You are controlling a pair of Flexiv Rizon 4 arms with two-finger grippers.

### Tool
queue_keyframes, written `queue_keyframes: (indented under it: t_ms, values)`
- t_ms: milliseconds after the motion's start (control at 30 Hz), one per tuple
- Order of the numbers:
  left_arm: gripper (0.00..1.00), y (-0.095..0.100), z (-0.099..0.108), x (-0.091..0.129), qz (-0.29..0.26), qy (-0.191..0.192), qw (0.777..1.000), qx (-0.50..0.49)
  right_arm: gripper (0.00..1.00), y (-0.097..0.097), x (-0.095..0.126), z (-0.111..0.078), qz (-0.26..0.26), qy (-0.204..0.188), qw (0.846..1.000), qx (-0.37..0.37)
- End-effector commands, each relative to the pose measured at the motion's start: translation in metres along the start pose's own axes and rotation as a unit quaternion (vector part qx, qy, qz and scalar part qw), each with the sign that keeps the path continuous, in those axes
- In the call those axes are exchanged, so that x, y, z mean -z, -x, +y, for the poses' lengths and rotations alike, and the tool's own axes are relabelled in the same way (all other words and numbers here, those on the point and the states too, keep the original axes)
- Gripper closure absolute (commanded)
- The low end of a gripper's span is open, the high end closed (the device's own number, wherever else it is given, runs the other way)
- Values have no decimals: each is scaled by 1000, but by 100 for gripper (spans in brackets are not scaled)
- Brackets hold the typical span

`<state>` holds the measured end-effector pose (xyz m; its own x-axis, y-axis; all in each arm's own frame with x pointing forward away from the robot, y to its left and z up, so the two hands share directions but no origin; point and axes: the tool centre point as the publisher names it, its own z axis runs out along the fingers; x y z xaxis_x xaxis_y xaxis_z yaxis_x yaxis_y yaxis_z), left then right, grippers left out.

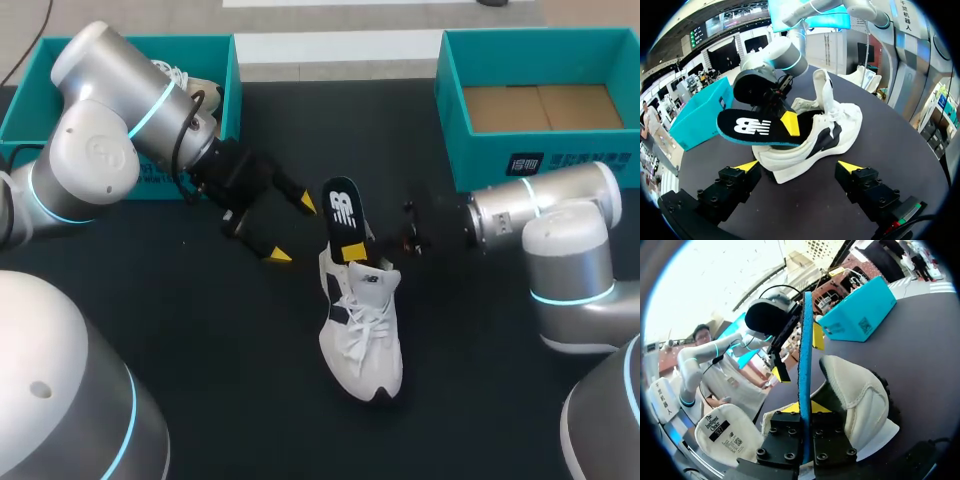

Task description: Take the shoe out of the shoebox, open the shoe tongue, remove and reinsert the insole, then place the shoe into the shoebox

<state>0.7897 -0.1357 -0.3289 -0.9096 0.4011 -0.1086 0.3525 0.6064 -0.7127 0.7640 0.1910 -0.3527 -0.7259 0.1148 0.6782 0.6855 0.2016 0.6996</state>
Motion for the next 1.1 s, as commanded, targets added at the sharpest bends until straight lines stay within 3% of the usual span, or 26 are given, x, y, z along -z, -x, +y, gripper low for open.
queue_keyframes:
  t_ms: [33,267,400,500,733,800,1100]
  values:
    - [0,-1,0,0,0,1,1000,0,100,-8,-1,-13,-13,9,1000,-2]
    - [0,-1,0,0,0,1,1000,0,100,-11,-4,-7,-16,-1,1000,10]
    - [0,-1,0,0,0,1,1000,0,60,-13,-4,6,-14,-2,1000,27]
    - [0,-1,0,0,0,1,1000,0,58,-15,-5,15,-12,-3,999,37]
    - [0,-1,0,0,0,1,1000,0,64,-10,-11,24,-7,-7,999,46]
    - [0,-1,0,0,0,1,1000,0,100,-10,-11,25,-3,-11,999,44]
    - [0,-1,0,0,0,1,1000,0,100,-16,-8,3,-1,-49,999,24]
